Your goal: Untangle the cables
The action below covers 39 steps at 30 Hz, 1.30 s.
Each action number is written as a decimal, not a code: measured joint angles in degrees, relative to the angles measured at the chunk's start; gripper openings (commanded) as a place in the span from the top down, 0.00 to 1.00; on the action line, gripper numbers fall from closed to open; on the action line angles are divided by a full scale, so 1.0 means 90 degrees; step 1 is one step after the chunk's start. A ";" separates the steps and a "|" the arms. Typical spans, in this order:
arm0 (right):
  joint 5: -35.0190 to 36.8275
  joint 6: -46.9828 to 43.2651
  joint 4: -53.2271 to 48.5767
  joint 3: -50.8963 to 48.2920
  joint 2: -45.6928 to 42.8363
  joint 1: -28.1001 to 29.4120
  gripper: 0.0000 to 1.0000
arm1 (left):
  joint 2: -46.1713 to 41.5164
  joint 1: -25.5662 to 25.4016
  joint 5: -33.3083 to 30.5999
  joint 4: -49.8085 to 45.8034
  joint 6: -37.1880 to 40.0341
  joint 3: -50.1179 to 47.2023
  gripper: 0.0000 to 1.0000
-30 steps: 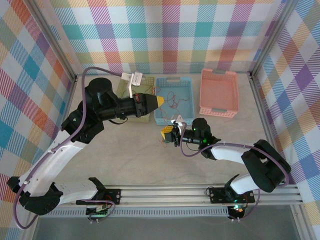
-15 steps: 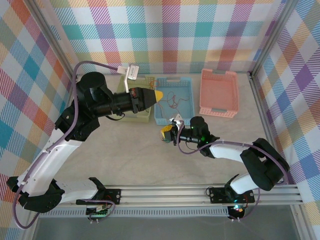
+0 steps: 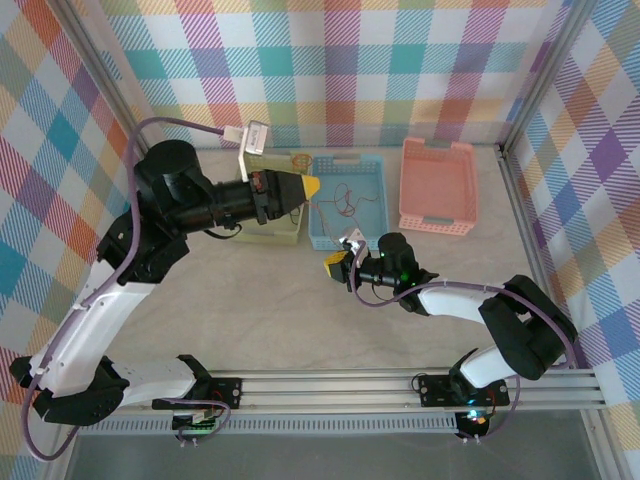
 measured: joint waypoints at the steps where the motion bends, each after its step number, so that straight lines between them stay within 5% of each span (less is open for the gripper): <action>1: 0.0005 0.0002 -0.0010 0.0005 0.0000 0.0000 0.88 | -0.0005 0.0000 -0.0010 -0.0019 0.0005 0.0068 1.00; 39: 0.0102 0.0002 -0.0296 0.0027 0.0000 0.0000 0.88 | -0.0199 0.0000 -0.0556 -0.0515 0.0357 0.1627 1.00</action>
